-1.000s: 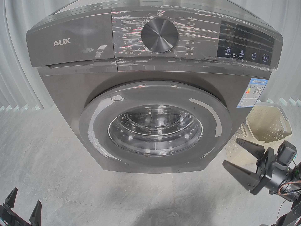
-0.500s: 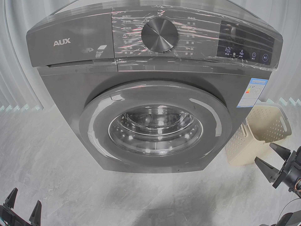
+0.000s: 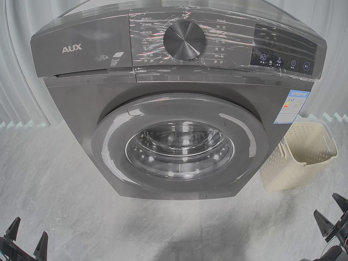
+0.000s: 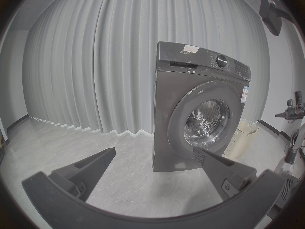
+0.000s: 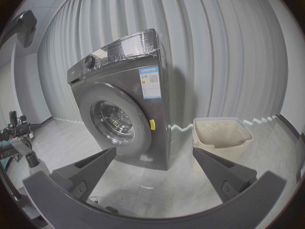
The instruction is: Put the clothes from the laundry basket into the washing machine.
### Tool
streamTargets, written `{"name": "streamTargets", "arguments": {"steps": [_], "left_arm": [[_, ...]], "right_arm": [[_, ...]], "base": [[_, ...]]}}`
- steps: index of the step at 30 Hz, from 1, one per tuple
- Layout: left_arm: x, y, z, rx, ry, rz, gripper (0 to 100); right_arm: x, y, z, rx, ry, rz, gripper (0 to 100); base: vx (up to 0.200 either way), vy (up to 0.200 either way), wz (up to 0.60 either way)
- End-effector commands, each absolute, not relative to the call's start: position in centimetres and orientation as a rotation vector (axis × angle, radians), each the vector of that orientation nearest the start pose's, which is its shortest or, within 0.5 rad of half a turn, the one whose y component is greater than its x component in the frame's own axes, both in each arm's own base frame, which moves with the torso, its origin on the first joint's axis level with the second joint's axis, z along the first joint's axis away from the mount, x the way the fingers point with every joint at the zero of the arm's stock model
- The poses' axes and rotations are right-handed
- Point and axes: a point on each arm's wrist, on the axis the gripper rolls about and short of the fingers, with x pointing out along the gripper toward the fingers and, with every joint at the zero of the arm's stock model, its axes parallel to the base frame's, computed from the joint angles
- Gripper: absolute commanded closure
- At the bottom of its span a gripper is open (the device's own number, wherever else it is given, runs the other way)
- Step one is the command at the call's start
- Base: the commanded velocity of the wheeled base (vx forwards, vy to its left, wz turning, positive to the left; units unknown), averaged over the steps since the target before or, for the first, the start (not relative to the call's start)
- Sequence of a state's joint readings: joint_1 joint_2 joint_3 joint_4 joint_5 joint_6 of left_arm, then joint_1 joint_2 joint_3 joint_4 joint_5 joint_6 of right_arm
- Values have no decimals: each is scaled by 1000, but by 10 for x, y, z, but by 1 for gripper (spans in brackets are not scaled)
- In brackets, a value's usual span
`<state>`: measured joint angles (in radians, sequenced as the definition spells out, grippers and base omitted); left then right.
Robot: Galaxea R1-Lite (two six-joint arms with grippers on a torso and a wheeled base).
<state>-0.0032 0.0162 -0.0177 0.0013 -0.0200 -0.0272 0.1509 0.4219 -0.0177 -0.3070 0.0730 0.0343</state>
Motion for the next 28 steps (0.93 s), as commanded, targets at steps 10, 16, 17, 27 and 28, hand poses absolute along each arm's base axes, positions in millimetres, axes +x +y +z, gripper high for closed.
{"name": "streamTargets", "arguments": {"steps": [10, 16, 17, 27, 28], "left_arm": [[-23, 0, 76, -34, 3, -21, 0], [-23, 0, 76, -34, 3, -21, 0], [-23, 0, 76, -34, 3, -21, 0], [-23, 0, 76, -32, 3, -21, 0], [-23, 0, 76, -31, 3, -21, 0]], "right_arm": [[-23, 0, 75, -11, 14, 3, 0], [-23, 0, 76, -11, 3, 17, 0], [-23, 0, 76, -14, -2, 15, 0], [-23, 1, 75, -2, 2, 17, 0], [-23, 1, 75, -2, 2, 17, 0]], "base": [[0, 0, 0], [0, 0, 0], [0, 0, 0], [0, 0, 0], [0, 0, 0]]}}
